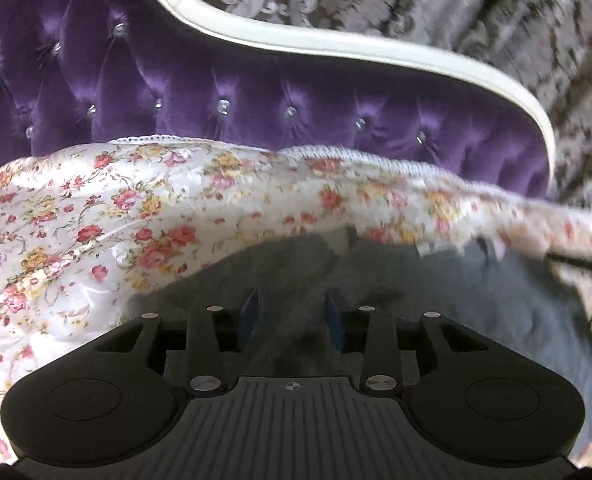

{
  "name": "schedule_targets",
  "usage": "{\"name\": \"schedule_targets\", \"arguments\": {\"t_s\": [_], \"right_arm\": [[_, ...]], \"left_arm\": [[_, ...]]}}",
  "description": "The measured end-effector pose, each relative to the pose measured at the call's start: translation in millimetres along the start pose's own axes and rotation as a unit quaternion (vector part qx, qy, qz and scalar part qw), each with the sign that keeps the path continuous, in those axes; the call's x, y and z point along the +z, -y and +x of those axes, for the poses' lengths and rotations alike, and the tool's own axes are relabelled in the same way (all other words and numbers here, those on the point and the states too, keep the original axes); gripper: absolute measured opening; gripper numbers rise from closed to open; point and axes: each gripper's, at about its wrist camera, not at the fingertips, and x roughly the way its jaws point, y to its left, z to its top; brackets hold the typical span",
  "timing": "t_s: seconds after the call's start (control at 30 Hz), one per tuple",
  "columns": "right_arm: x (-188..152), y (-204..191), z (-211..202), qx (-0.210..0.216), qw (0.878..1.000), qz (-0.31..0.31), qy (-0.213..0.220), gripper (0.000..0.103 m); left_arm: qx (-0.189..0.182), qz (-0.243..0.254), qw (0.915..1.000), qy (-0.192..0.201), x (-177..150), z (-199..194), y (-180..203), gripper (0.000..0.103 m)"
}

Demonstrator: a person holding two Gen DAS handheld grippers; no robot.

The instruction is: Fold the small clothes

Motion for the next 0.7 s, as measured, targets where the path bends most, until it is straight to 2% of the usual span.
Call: {"name": "schedule_targets", "arguments": {"t_s": [0.13,0.17,0.2,0.27,0.37,0.43,0.53,0.63,0.7], "right_arm": [[3,-4,-35,0.011,0.999,-0.008,0.044,0.022],[2,-8,-44,0.021,0.998,-0.012,0.051,0.03],[-1,-12,-53,0.037,0.998,-0.015,0.055,0.043],[-11,-26,-66,0.076,0.996,-0.026,0.049,0.053],[-33,-57,-76,0.121,0.99,-0.059,0.027,0.053],[-47,-73,-76,0.14,0.987,-0.078,0.011,0.052],[-64,-91,-71,0.135,0.985,-0.109,-0.001,0.052],[-73,-93,-65,0.139,0.985,-0.102,-0.014,0.052],[-75,-92,-64,0.137,0.986,-0.098,-0.013,0.052]], "left_arm": [[-0.009,0.045,0.9989,0.004,-9,-8,13,0.037],[-0.01,0.056,0.9984,0.005,-11,-8,17,0.038],[-0.011,0.066,0.9977,0.005,-11,-6,22,0.039],[-0.009,0.079,0.9969,0.0,-12,0,29,0.04],[0.005,0.084,0.9964,-0.011,-9,15,30,0.04],[0.015,0.071,0.9972,-0.017,-4,26,22,0.04],[0.043,0.021,0.9986,-0.023,7,39,-2,0.04],[0.068,-0.044,0.9963,-0.027,17,47,-30,0.04],[0.087,-0.06,0.9941,-0.022,20,43,-38,0.04]]}}
